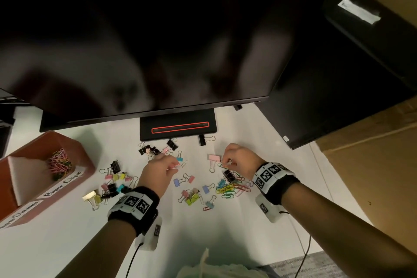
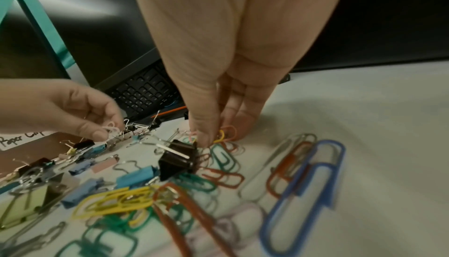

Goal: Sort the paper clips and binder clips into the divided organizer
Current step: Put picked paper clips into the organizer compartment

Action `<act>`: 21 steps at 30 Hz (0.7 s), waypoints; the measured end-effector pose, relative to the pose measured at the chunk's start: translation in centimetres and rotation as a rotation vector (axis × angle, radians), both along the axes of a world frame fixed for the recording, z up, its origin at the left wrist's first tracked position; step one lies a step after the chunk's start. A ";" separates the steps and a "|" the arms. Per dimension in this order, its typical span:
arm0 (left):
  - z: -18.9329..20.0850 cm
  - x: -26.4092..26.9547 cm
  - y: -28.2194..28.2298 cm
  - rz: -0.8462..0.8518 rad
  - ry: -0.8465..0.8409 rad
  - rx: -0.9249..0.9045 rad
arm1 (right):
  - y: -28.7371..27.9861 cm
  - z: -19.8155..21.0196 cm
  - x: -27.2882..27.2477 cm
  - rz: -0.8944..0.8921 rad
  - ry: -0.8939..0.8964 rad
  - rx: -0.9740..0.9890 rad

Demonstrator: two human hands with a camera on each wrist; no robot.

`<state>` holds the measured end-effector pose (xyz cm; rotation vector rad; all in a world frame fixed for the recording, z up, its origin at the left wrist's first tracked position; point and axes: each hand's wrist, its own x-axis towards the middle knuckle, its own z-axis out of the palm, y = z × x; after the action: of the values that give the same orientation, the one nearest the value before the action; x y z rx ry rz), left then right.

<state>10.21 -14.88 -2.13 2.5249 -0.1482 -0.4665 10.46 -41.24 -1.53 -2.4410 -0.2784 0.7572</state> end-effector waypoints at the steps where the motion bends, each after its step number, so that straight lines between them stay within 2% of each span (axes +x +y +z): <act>1: 0.2 0.1 -0.5 -0.002 0.028 -0.015 | 0.3 0.0 0.1 0.008 0.000 -0.017; 5: -0.3 0.7 -2.1 -0.027 0.086 0.055 | 1.2 0.0 0.7 0.011 0.032 -0.080; 12: -0.7 1.6 -3.4 -0.048 0.047 0.209 | 1.6 0.2 1.0 0.074 0.036 -0.178; 21: -0.7 0.8 -3.9 -0.194 -0.079 0.367 | 1.5 0.1 0.9 0.094 0.045 -0.154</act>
<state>11.04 -18.81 -2.79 2.9056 -0.3707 -0.5092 11.39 -39.71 -1.40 -2.5657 -0.3308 0.9029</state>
